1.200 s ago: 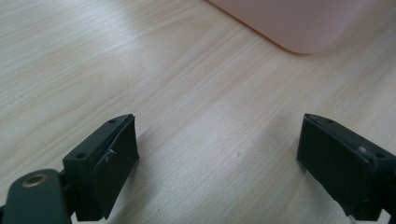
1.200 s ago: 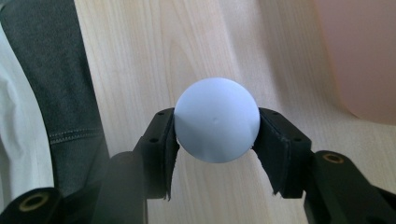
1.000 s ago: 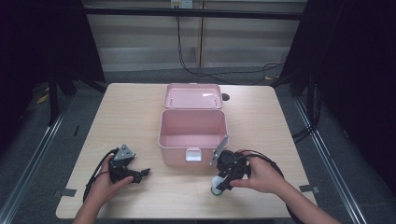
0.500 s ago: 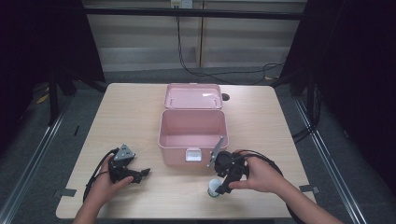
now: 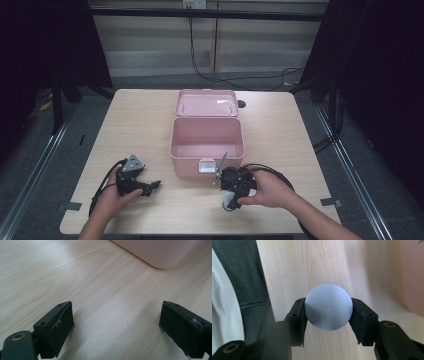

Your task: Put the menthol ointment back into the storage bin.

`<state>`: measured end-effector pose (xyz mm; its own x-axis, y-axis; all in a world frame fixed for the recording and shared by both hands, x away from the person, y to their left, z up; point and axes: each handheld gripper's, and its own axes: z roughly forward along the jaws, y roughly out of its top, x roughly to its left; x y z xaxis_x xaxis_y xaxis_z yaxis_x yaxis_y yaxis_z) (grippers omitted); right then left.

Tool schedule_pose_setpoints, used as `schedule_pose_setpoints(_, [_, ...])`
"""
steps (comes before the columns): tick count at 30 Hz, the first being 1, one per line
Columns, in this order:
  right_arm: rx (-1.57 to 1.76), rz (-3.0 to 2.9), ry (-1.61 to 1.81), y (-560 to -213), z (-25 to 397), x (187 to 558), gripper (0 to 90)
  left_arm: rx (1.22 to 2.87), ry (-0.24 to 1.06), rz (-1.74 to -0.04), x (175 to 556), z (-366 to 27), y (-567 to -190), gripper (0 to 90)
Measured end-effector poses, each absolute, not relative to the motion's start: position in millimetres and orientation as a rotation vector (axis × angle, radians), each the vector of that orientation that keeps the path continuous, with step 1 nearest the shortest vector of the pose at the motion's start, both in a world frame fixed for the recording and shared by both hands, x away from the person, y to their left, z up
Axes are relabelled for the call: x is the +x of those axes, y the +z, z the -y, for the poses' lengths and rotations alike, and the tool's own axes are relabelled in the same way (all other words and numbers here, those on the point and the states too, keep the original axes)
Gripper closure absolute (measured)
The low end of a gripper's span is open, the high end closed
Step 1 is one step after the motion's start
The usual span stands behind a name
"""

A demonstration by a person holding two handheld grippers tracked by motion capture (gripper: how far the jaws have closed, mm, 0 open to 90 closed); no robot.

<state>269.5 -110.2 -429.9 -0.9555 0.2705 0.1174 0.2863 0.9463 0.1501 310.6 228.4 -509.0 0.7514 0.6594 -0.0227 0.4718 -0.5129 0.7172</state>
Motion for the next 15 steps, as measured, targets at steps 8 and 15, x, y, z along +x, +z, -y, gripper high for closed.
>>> schedule_pose_setpoints(8, [-0.455, 2.973, -0.251, -413.3, 115.3, 272.2, 50.6, 2.198, 0.327, -0.852, 310.4, -227.9, -509.3, 11.5])
schedule_pose_setpoints(15, [-0.477, 2.983, -0.273, -391.7, 121.0, 277.8, 50.6, 2.199, 0.326, -0.852, 310.3, -227.9, -509.3, 11.5])
